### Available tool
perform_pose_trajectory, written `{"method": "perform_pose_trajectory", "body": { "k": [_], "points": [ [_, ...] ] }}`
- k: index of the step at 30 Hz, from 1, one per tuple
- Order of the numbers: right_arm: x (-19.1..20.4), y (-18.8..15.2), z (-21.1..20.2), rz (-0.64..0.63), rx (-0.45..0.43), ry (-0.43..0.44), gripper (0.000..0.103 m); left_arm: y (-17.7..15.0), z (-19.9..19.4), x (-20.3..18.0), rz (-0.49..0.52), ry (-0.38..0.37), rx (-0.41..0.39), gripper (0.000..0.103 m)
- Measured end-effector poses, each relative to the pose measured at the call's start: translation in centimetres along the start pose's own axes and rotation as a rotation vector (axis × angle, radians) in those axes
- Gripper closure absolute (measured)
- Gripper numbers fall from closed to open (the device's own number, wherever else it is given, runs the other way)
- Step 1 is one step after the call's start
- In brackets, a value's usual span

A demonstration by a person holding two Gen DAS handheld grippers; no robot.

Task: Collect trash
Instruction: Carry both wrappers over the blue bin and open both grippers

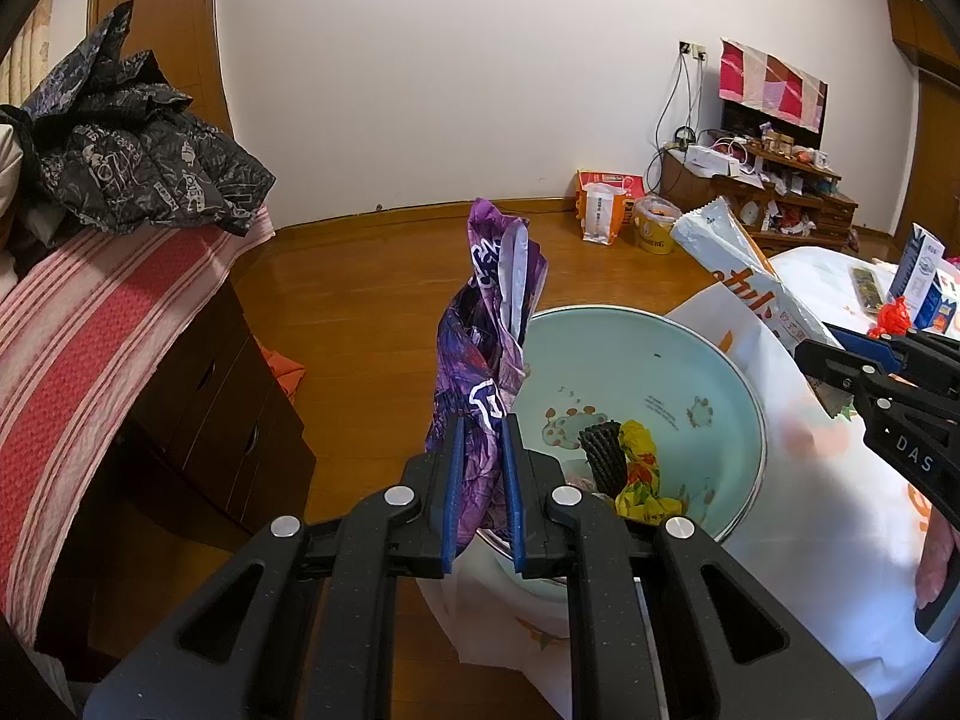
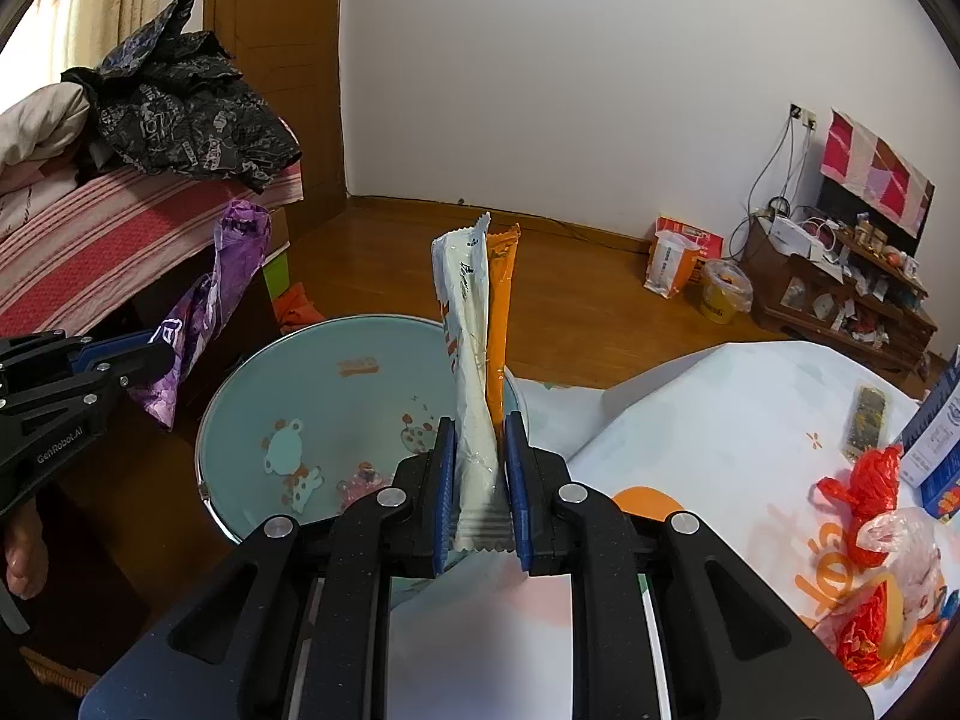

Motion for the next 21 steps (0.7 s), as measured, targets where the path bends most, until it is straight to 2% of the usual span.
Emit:
{"method": "perform_pose_trajectory", "body": {
  "k": [21],
  "points": [
    [0.54, -0.24, 0.4, -0.012, 0.011, 0.007, 0.085, -0.34, 0.15, -0.58, 0.007, -0.018, 0.001, 0.089]
  ]
}}
Point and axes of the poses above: each gripper's, at about its wrist camera, not at the fingertips, and z roughly the way its jaws point, x to its left, y to its top, the point moved 2 cm from there along z, roughly the way its jaws point, and after that the axes turned 9 degrees about y, right-handed, at the moved point
